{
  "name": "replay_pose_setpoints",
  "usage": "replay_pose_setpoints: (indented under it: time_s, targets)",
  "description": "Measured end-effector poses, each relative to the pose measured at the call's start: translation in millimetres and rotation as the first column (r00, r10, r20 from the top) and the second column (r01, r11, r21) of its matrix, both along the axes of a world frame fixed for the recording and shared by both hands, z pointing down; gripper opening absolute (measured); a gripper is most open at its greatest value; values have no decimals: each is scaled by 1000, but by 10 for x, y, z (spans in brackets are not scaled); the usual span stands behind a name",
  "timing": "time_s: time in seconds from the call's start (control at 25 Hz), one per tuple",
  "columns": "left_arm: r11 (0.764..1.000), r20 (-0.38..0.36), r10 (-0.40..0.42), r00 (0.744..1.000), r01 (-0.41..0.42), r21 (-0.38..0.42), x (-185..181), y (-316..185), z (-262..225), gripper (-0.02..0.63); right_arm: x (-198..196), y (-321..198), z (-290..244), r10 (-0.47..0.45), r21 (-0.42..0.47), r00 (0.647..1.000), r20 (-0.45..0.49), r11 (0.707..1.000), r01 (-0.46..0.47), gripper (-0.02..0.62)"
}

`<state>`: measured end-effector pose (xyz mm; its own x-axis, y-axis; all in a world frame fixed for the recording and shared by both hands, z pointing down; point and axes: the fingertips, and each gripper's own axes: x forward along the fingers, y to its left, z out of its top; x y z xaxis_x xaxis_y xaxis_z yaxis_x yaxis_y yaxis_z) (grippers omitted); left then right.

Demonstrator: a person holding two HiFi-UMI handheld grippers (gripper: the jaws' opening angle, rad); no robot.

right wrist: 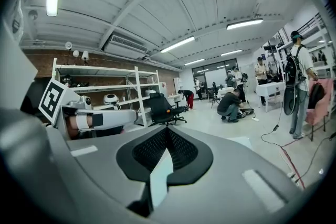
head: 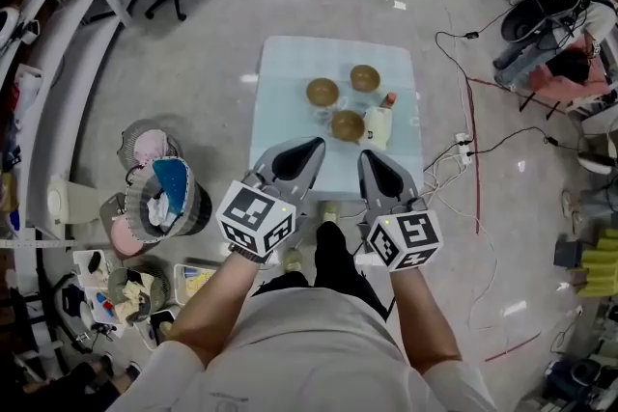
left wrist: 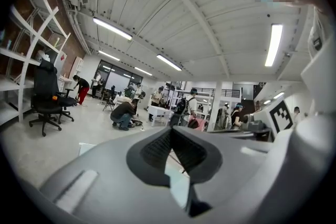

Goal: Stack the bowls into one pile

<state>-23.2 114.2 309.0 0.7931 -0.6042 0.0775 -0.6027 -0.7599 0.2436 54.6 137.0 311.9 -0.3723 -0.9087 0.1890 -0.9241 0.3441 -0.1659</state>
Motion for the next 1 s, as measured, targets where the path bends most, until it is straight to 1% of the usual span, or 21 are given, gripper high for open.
replay_pose_setpoints:
  time_s: [0.16,0.32,0.56,0.68,0.8,0.88,1.0]
  targets:
    - [1000,21,-4,1000,5,-20,125,-308,211,6,51,-340,270,-34,-28,998,-54,999,32,9]
    - [998,41,-23,999,25,-60,242,-621,543,6,140,-650,686,-76,-80,991,-106,994,68,9]
    - [989,83,-52,995,63,-133,411,-1028,1014,6,199,-1004,1293,-181,-176,966,-184,973,148,11]
    - [983,102,-67,993,84,-164,524,-1191,1256,6,264,-1113,1630,-230,-227,951,-208,957,182,11]
    - [975,122,-78,989,101,-196,606,-1293,1524,6,328,-1185,2017,-282,-286,931,-231,934,212,12]
    - [968,137,-92,986,121,-221,615,-1336,1701,6,348,-1213,2267,-324,-324,912,-250,916,237,14]
    - [953,155,-117,981,155,-261,601,-1378,1960,6,367,-1203,2686,-387,-385,875,-289,884,264,20]
